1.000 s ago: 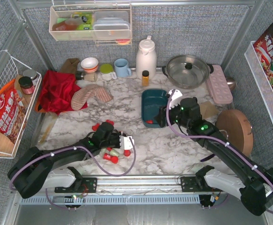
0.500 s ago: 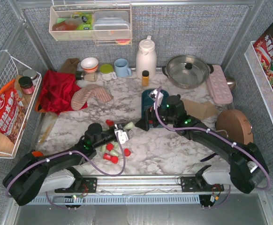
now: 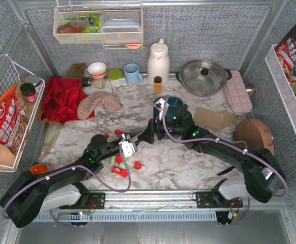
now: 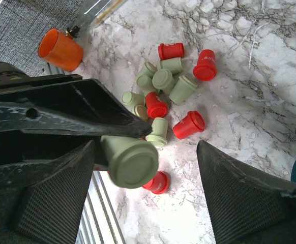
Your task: Mix the coffee capsules in the storage basket
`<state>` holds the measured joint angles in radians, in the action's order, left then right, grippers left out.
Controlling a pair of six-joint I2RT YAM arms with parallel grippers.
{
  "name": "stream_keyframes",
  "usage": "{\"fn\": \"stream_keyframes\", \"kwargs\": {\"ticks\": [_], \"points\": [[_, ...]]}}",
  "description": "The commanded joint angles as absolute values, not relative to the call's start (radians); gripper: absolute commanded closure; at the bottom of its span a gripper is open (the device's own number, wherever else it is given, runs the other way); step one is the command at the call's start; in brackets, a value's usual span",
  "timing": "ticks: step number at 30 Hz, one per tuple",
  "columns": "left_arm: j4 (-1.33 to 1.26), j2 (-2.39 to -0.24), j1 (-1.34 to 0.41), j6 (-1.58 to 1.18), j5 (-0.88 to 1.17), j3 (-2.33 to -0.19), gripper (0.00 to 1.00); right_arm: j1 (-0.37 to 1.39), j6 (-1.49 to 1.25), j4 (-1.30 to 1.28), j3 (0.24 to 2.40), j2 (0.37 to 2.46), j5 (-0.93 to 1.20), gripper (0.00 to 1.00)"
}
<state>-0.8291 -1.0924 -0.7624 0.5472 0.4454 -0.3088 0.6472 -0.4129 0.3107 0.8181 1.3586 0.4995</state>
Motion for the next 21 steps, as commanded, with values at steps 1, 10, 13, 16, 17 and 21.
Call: {"fn": "stream_keyframes", "kwargs": {"ticks": [1,10,13,16,17,21], "points": [[-0.888,-1.076,-0.765,0.528,0.467,-0.305,0.83,0.654,-0.458,0.391,0.809,1.368,0.490,0.17],[-0.857,-1.073,-0.766,0.535,0.445,-0.313,0.62,0.661,-0.475,0.390,0.815,1.370,0.476,0.72],[-0.806,-1.074,-0.765,0.544,0.435,-0.332,0.16,0.660,-0.420,0.309,0.834,1.352,0.423,0.76],[-0.749,-1.078,-0.767,0.548,0.419,-0.357,0.01,0.653,-0.305,0.161,0.880,1.320,0.294,0.87],[-0.740,-1.081,-0.765,0.546,0.409,-0.361,0.01,0.649,-0.264,0.118,0.895,1.309,0.241,0.90],[-0.701,-1.094,-0.763,0.508,0.347,-0.378,0.01,0.633,-0.080,0.006,0.931,1.276,-0.010,0.90]]}}
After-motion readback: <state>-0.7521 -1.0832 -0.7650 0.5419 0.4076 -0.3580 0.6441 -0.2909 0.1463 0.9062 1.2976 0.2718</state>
